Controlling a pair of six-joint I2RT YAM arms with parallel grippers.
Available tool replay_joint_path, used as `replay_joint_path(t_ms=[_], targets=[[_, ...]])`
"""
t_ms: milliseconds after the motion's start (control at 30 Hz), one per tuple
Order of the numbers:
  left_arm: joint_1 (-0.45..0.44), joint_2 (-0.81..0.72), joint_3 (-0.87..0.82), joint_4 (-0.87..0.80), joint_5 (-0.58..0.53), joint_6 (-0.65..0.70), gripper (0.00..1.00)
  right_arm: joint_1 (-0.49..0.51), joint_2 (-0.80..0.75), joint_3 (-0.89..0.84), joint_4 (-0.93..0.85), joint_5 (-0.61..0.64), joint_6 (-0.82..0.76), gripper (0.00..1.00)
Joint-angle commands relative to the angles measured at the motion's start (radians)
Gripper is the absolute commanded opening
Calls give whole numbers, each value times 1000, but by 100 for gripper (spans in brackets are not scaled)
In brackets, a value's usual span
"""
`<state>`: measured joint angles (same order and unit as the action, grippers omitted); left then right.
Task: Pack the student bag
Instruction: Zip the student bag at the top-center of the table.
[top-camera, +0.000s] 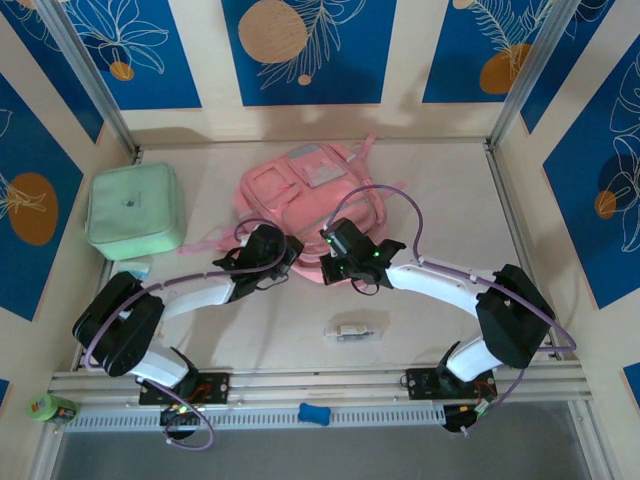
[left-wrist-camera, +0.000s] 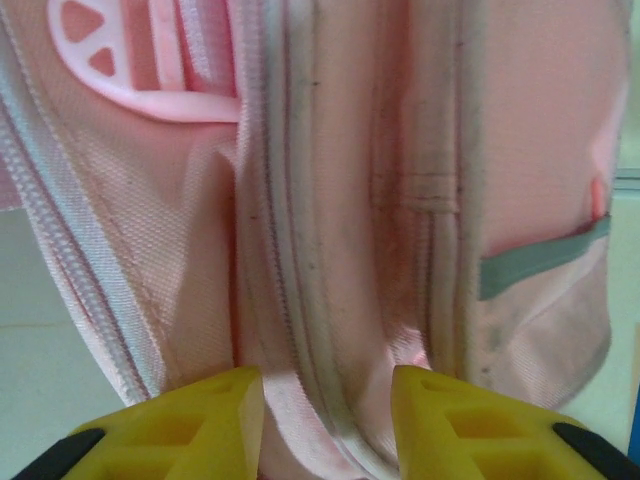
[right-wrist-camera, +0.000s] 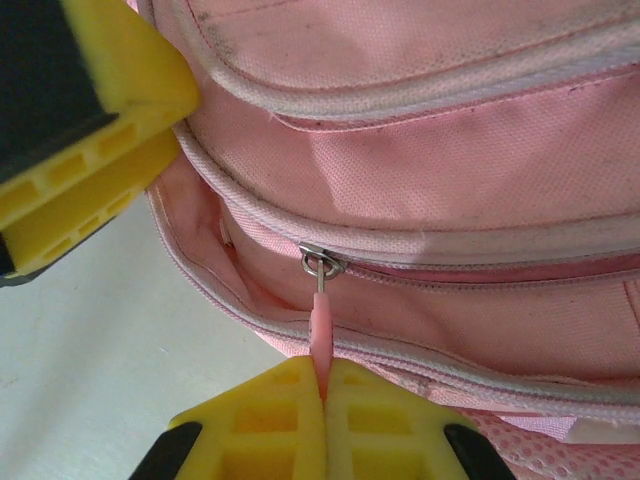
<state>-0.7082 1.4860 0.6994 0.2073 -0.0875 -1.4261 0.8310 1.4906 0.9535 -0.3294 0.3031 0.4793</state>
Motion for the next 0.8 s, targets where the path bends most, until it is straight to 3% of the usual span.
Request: replay_joint_path(t_ms=[0, 167, 500, 767], targets=[[-20, 29, 44, 26, -26, -22, 37, -3, 8, 13, 3, 6, 6, 0], [-30, 72, 86, 18, -53, -22, 30, -3, 21, 21, 5, 7, 12, 0], [-6, 30, 91, -13, -92, 78, 0, 0, 7, 32, -60, 99, -4, 0], [105, -129, 74, -201, -76, 216, 0, -2, -46, 10, -125, 186, -23, 0]])
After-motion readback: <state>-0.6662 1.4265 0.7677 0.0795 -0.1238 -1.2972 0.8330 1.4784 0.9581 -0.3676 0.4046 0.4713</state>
